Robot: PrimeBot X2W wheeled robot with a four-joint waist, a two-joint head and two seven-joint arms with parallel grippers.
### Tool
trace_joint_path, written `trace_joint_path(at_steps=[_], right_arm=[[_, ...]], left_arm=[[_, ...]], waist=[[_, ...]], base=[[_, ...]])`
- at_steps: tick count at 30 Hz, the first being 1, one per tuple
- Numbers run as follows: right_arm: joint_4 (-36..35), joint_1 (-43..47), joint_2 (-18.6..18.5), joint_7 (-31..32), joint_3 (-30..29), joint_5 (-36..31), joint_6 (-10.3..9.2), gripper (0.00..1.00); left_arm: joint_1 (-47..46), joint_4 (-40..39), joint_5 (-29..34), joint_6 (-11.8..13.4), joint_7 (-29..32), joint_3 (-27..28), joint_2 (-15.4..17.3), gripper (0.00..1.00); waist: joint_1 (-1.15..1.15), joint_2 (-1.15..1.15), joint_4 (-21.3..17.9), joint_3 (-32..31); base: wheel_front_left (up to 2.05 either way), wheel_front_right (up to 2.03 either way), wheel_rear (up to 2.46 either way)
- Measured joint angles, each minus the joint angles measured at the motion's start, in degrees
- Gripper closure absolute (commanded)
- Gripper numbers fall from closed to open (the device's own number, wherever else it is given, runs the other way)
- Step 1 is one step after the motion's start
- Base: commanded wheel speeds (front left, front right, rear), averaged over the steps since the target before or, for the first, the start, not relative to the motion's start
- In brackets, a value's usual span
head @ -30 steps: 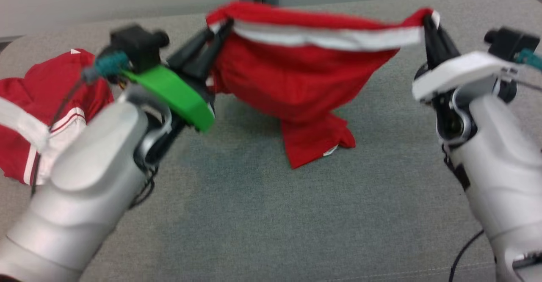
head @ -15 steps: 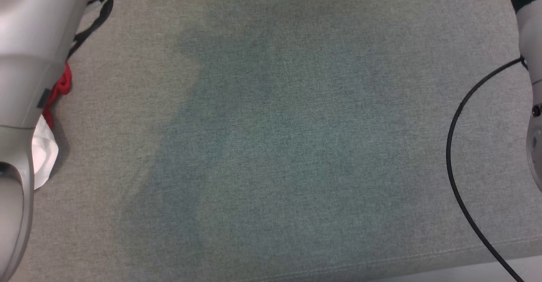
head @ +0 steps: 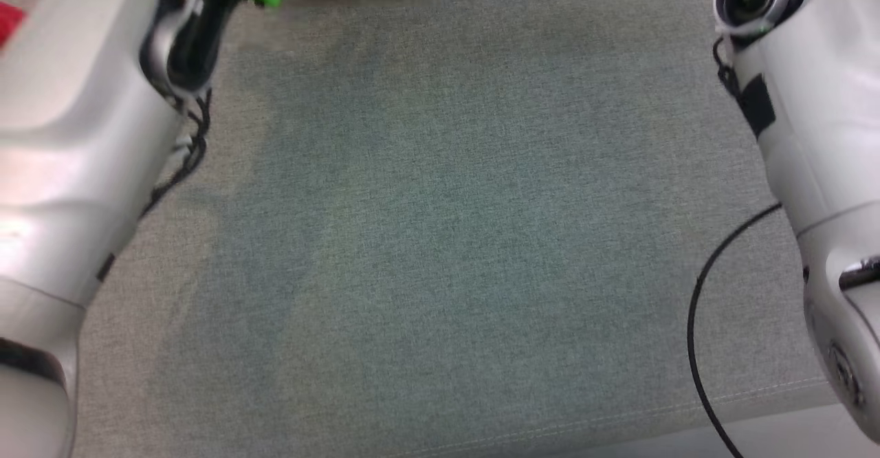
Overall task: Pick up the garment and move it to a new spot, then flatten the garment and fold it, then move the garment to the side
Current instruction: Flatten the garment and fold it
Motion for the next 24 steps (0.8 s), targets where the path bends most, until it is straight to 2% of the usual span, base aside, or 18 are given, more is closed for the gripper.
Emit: trace_joint_path(at_steps=[4, 7, 12, 15, 21, 24], right_arm=[[-3.58, 10.60, -2.25, -0.63, 1.96, 2.20, -0.01, 1.00], [-7.49, 19.28, -3.52, -0.88, 2.76, 4.69, 0.00, 1.00], [-15.02, 33.79, -6.61, -1.16, 3.78, 6.50, 0.02, 1.00], [-19.23, 42.08, -7.80, -1.22, 2.75, 7.81, 0.07, 1.00], [-26.49, 58.06, -8.17, -1.30, 0.15, 9.22, 0.05, 1.00], [-30.22, 64.61, -7.11, -0.53, -1.14, 8.50, 0.07, 1.00]], left_arm=[[10.21, -3.63, 2.26, 0.00, -0.23, 1.79, -0.11, 1.00], [20.02, -7.89, 6.65, 0.42, -0.24, 5.82, 0.23, 1.00], [37.66, -15.92, 13.99, 2.80, -0.22, 12.11, -0.38, 1.00], [46.75, -19.57, 18.03, 3.08, -0.22, 13.13, -1.04, 1.00], [59.14, -23.23, 22.79, 2.99, -0.22, 13.61, -2.30, 1.00], [64.16, -23.42, 24.08, 3.37, -0.23, 15.26, -2.27, 1.00]], waist=[[0.00, 0.00, 0.21, -1.46], [0.00, 0.00, 0.33, -2.96], [-0.01, 0.00, 0.59, -6.02], [-0.01, 0.00, 0.92, -7.86], [-0.01, 0.00, 1.97, -11.35], [-0.01, 0.00, 2.46, -13.07]], base=[[0.00, 0.00, 0.00], [0.00, 0.00, 0.00], [0.00, 0.00, 0.00], [0.00, 0.00, 0.00], [0.00, 0.00, 0.00], [0.00, 0.00, 0.00]])
